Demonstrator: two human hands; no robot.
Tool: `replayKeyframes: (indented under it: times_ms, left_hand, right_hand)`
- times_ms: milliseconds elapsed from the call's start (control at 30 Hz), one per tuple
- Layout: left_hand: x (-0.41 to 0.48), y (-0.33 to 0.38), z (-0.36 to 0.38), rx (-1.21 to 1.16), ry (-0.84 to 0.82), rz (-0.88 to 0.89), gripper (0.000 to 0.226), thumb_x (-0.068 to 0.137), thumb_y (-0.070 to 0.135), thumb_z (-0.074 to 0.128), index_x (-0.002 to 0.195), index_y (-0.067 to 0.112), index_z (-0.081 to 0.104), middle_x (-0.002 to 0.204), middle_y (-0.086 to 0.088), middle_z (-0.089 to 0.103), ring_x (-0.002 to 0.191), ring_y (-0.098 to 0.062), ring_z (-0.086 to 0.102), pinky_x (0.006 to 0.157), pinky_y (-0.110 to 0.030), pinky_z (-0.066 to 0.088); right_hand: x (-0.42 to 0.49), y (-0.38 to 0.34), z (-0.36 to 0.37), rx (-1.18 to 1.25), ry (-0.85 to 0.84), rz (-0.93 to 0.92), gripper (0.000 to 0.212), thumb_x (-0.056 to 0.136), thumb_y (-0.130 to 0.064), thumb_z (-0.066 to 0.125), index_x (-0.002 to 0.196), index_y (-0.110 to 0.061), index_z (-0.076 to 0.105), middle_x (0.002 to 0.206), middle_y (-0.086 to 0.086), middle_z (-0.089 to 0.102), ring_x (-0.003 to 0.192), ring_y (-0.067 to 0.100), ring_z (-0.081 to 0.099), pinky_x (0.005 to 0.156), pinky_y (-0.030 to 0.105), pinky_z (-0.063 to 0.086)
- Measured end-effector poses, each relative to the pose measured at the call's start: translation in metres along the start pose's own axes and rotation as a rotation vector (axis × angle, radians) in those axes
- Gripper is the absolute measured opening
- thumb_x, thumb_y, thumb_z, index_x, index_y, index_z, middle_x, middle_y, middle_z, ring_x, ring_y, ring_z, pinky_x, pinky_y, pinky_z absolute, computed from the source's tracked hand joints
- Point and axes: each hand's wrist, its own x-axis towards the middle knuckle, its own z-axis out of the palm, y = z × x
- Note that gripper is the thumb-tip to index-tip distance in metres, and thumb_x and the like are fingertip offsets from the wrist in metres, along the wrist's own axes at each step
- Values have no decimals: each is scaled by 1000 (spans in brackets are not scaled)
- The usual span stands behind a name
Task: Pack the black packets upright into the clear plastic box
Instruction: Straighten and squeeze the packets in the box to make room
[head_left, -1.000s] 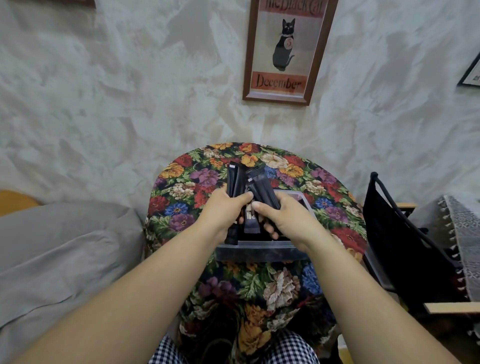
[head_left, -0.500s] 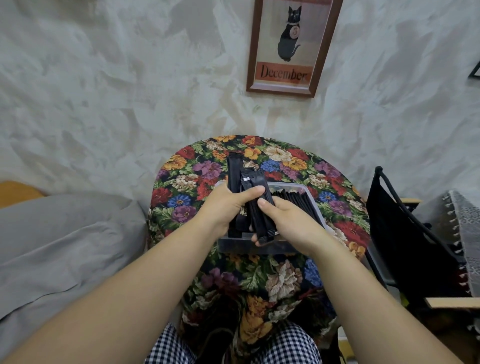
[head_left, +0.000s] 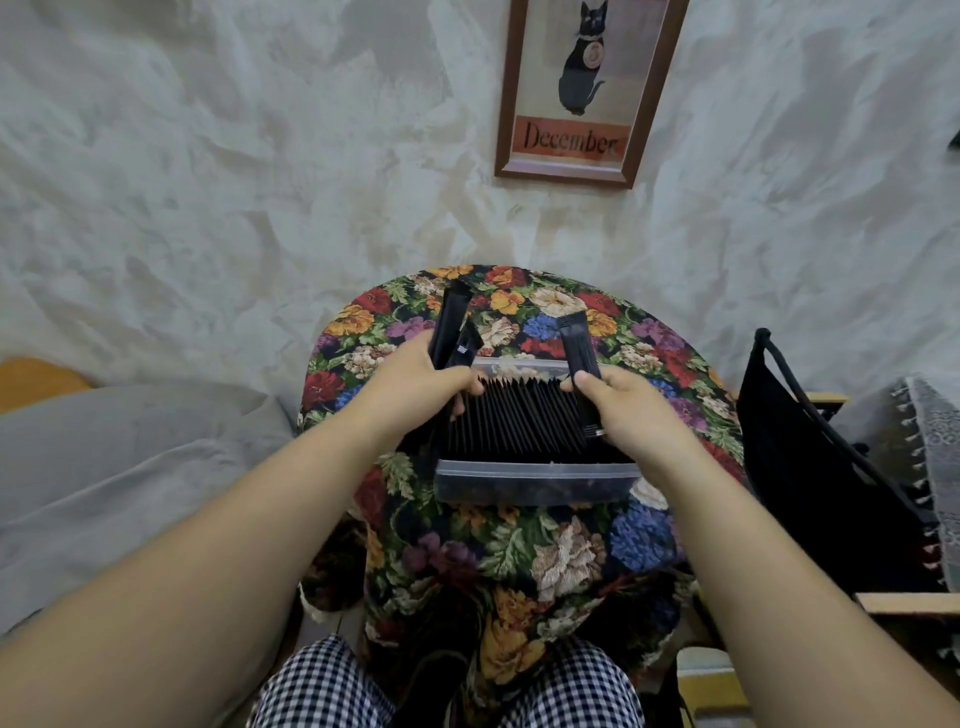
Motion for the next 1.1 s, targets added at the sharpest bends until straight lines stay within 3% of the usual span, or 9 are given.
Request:
replayKeyframes:
  times_ms: [100, 167, 300, 600, 667, 733, 833, 1000, 1100]
  left_hand:
    - [3, -7, -8, 152, -12, 1, 34, 83, 18, 69, 113, 21, 53, 68, 1, 62, 51, -9, 58, 54, -23, 48]
    - [4, -12, -7, 208, -19, 2, 37, 83, 22, 70, 116, 21, 54, 77, 3, 63, 54, -9, 60, 54, -20, 48]
    - [6, -19, -1, 220, 14, 17, 34, 83, 24, 70, 114, 21, 55, 87, 3, 66, 61, -10, 62, 56, -18, 48]
    - [7, -31, 0, 172, 58, 31, 27, 85, 24, 68, 108, 18, 56, 71, 3, 60, 53, -4, 58, 55, -22, 43]
    - [8, -33, 0, 156, 63, 31, 28, 85, 24, 68, 109, 18, 56, 71, 3, 61, 53, -4, 59, 55, -22, 42]
    - [9, -34, 1, 142, 68, 31, 28, 85, 24, 67, 110, 18, 56, 75, 2, 62, 54, -4, 60, 56, -22, 43]
    - [9, -36, 1, 126, 66, 39, 28, 85, 24, 66, 111, 19, 56, 81, 1, 65, 57, -6, 61, 57, -22, 45]
    - [8, -35, 0, 108, 60, 36, 28, 86, 23, 67, 111, 18, 55, 83, 1, 65, 59, -7, 62, 58, -22, 46]
    - [7, -34, 0, 108, 60, 33, 29, 86, 24, 67, 112, 19, 55, 85, 0, 66, 61, -8, 62, 59, -22, 47]
  right_hand:
    - [11, 0, -6, -31, -110, 77, 29, 100, -23, 39, 95, -6, 62, 80, 11, 53, 65, 22, 49, 55, 29, 34]
    - [17, 0, -6, -91, -154, 35, 26, 98, -21, 48, 93, 3, 58, 70, 11, 49, 50, 19, 46, 47, 29, 40]
    - [23, -7, 4, -119, -121, -30, 17, 90, -18, 64, 91, -2, 60, 59, 6, 52, 48, 17, 49, 45, 25, 47]
    - [32, 1, 19, -352, -49, -119, 18, 89, -19, 66, 87, -7, 52, 60, -1, 58, 33, 5, 49, 40, 19, 45]
    - [34, 6, 22, -395, -54, -119, 22, 86, -20, 70, 89, -3, 57, 57, -21, 50, 35, 3, 51, 41, 15, 43]
    - [33, 9, 24, -463, -55, -151, 29, 83, -26, 73, 96, -4, 61, 61, -25, 46, 46, 0, 54, 49, 17, 43]
    - [25, 8, 24, -525, -56, -197, 44, 82, -35, 73, 119, -16, 58, 78, -5, 61, 63, 9, 55, 56, 16, 39]
    - [13, 10, 26, -599, -47, -268, 48, 92, -35, 60, 138, -24, 49, 84, -1, 67, 63, 7, 53, 63, 25, 44]
    - [8, 13, 30, -748, -32, -335, 41, 99, -34, 46, 139, -24, 49, 117, 6, 65, 79, 18, 61, 69, 30, 50]
